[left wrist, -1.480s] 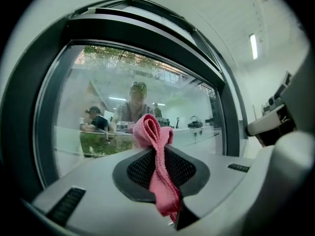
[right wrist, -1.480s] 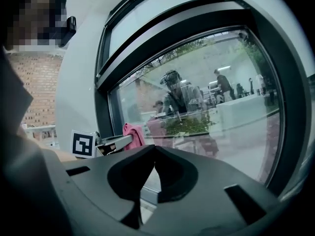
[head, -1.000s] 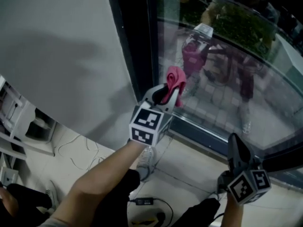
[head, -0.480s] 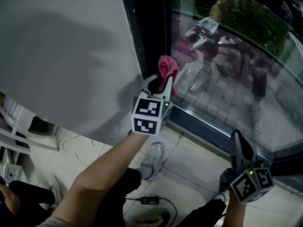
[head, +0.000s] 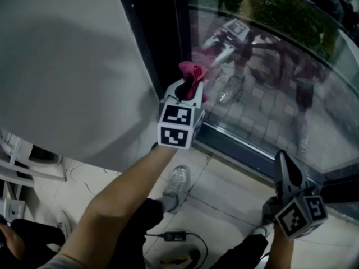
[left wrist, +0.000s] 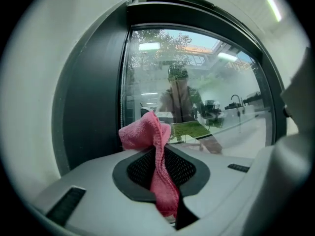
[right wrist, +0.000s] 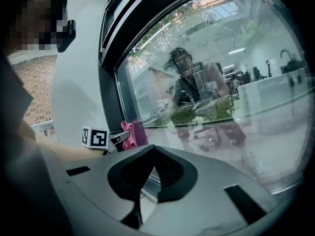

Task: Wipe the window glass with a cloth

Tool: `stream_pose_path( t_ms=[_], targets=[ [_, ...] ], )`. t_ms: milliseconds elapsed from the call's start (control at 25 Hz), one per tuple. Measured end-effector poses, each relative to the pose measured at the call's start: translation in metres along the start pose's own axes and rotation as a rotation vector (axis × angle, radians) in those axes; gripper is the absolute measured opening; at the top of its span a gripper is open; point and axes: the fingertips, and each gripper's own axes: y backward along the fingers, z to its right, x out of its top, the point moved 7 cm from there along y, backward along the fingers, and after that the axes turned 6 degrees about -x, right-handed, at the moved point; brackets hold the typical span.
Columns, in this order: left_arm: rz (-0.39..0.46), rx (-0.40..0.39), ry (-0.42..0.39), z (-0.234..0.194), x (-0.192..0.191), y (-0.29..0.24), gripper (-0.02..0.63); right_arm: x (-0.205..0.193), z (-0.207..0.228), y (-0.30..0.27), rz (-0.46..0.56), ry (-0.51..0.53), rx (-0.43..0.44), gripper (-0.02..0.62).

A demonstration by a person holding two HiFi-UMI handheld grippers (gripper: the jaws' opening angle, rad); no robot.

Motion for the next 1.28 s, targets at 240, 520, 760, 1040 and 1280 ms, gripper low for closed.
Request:
stream_pose_path(
  t_ms=[240,520,760,1040,1280],
  targets=[
    [0.001,-0.01,0.001,0.007,0.001,-0.008,0.057,0.005,0.013,0.015,-0.005,0.001,-0.036,0.008],
    [0.014,-0.101,-0.035,0.059,0.002,-0.019,0.057,0.002,0.044,0.038,0.005,-0.011,-0.078,0.008],
    [0.017,-0.103,0.019,0.068,0.008,-0.014,0.055,0.014,0.045,0.061,0.008,-0.003,-0.125,0.008],
    [0.024,-0.133,0.053,0.094,0.013,-0.011,0.055,0.023,0.052,0.089,0.014,-0.003,-0.171,0.008],
    [0.024,-0.215,0.028,0.167,0.01,-0.027,0.055,0.01,0.103,0.123,0.052,-0.038,-0.199,0.008]
  ],
)
